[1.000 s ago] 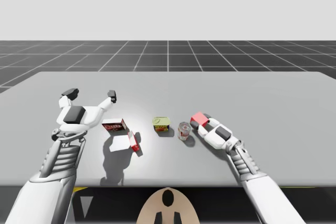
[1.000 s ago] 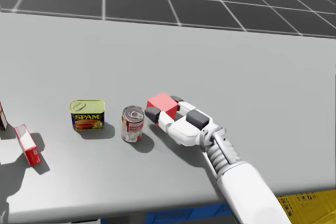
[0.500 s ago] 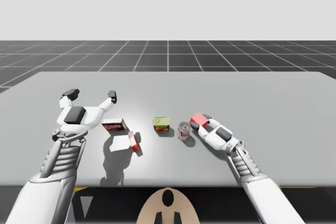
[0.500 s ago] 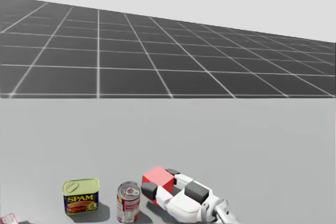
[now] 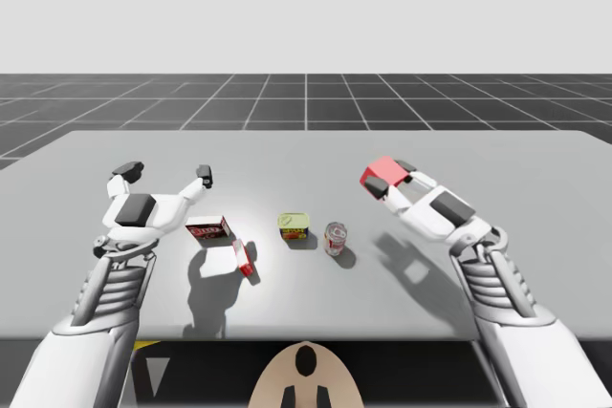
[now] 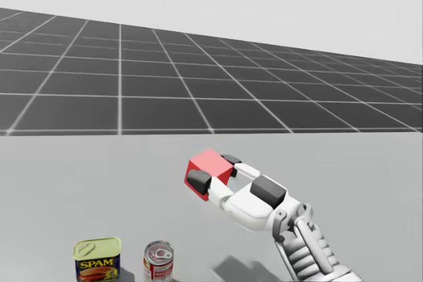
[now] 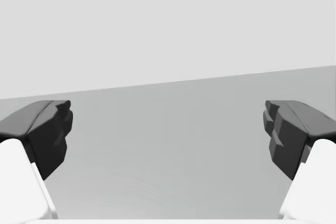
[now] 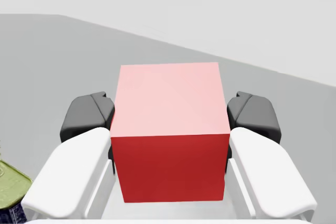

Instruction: Find the red cube and pick it up.

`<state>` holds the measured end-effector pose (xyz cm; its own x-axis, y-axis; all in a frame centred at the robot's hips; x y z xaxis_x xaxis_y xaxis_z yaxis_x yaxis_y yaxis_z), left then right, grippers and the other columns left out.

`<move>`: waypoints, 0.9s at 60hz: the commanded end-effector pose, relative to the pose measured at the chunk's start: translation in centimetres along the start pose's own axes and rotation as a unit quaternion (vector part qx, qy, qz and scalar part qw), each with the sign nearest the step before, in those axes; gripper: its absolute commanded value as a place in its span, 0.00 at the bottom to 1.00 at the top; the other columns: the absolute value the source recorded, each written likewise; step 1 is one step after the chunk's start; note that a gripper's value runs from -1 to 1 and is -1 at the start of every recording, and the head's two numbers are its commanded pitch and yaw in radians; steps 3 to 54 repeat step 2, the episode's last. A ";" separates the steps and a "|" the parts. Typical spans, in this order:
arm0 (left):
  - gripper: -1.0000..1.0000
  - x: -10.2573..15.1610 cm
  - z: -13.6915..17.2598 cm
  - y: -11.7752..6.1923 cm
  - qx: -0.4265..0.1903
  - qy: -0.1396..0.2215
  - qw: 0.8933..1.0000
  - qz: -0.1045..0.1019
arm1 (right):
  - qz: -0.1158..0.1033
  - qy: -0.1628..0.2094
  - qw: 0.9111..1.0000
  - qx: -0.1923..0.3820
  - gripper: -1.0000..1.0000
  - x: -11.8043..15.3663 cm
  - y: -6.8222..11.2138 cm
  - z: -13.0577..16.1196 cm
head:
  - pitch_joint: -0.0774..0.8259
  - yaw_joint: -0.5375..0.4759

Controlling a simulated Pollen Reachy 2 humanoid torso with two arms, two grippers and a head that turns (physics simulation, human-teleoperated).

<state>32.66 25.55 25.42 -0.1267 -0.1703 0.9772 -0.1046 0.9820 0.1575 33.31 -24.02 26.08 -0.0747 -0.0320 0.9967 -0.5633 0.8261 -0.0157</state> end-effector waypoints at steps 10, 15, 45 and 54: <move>0.00 0.1 0.0 0.0 0.000 0.000 1.000 0.000 | 0.037 -0.084 0.996 0.004 1.00 7.5 0.2 -0.2 | 0.38 0.24; 0.00 0.1 0.0 0.0 0.000 0.000 1.000 0.000 | 0.037 -0.084 0.996 0.004 1.00 7.5 0.2 -0.2 | 0.38 0.24; 0.00 0.1 0.0 0.0 0.000 0.000 1.000 0.000 | 0.037 -0.084 0.996 0.004 1.00 7.5 0.2 -0.2 | 0.38 0.24; 0.00 0.1 0.0 0.0 0.000 0.000 1.000 0.000 | 0.037 -0.084 0.996 0.004 1.00 7.5 0.2 -0.2 | 0.38 0.24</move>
